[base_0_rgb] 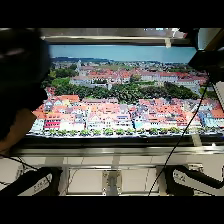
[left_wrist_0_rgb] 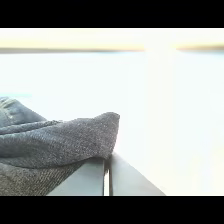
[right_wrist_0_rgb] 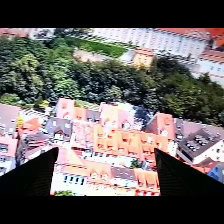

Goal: Fold the clothes and pants, and hang the long-sleeved shirts on hangers.

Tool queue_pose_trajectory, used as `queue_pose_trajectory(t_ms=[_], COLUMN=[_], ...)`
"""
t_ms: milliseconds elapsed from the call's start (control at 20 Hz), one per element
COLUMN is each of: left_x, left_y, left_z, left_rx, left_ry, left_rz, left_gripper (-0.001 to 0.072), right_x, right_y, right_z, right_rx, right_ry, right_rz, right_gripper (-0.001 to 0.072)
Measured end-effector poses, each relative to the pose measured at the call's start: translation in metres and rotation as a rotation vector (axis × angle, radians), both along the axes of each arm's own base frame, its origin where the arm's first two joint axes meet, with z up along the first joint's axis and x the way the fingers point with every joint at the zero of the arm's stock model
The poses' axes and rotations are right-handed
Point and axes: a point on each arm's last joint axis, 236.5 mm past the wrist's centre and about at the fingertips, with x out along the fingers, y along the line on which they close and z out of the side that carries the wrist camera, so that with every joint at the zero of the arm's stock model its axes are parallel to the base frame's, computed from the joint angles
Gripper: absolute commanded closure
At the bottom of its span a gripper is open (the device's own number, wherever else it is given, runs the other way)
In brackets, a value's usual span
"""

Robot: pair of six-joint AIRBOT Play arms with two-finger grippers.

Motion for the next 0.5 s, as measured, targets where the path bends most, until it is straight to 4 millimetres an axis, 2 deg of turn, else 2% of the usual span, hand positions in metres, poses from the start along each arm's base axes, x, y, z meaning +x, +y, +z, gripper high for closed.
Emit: queue_pose_trajectory(t_ms=[150, 200, 300, 400, 500], left_x=[-0.048, -0.071, -0.114, -0.151, -0.172], left_y=[-0.141, -0.186, -0.262, -0.320, -0.359], left_z=[-0.046, -0.069, -0.117, -0.168, -0.204], left_rx=[-0.004, 0.009, 0.033, 0.056, 0.043], left_ry=[0.124, 0.179, 0.278, 0.361, 0.403], left_rz=[-0.323, -0.422, -0.569, -0.654, -0.673], left_gripper=[0.0694, 0.0694, 0.0693, 0.0693, 0.0693], right_x=[0.004, 0.005, 0.007, 0.009, 0.012], right_y=[-0.031, -0.041, -0.057, -0.067, -0.069], right_z=[0.001, 0.001, 0.000, -0.003, -0.007], right_rx=[-0.070, -0.079, -0.066, -0.029, 0.023], right_ry=[-0.015, -0.019, -0.022, -0.024, -0.023], right_rz=[-0.066, -0.090, -0.143, -0.190, -0.208], right_gripper=[0.0027, 0.0027, 0.0026, 0.0027, 0.0027])
